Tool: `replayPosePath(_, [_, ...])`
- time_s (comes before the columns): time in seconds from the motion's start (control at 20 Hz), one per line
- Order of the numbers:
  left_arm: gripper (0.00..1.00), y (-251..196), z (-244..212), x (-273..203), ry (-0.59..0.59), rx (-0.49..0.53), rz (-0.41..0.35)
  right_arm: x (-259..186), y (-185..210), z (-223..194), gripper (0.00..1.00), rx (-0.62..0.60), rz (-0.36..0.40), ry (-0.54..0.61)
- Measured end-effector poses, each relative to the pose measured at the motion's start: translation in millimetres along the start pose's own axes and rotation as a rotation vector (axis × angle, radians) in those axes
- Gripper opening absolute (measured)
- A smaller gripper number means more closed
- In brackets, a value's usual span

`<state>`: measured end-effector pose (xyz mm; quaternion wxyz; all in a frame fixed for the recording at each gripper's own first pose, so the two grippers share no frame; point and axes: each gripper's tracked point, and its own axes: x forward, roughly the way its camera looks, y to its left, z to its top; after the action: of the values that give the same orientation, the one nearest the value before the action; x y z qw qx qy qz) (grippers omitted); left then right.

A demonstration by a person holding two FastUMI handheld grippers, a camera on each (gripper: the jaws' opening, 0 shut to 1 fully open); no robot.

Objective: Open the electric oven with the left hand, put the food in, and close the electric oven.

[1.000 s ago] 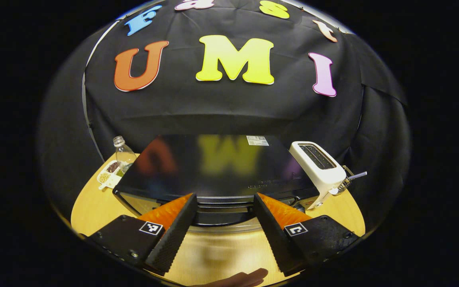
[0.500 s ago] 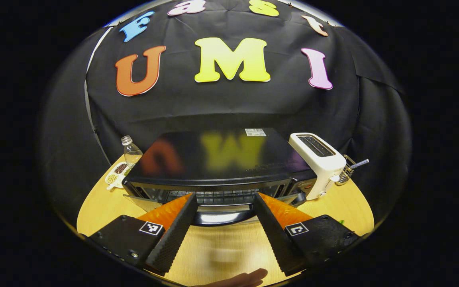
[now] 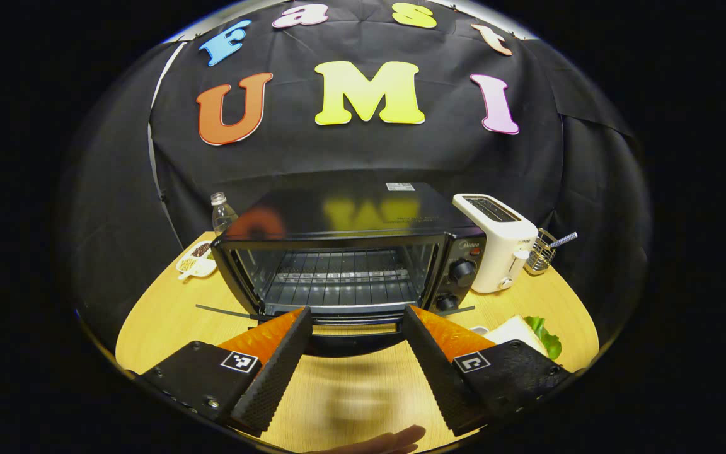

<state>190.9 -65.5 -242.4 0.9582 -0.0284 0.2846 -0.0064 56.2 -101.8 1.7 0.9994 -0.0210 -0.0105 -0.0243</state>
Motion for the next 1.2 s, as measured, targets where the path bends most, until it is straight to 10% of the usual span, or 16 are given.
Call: replayPosePath(1.2, [0.92, -6.7, -137.9, -4.4, 0.025, 0.006, -0.049, 17.3, -13.8, -37.4, 0.9, 0.036, -0.04, 0.078])
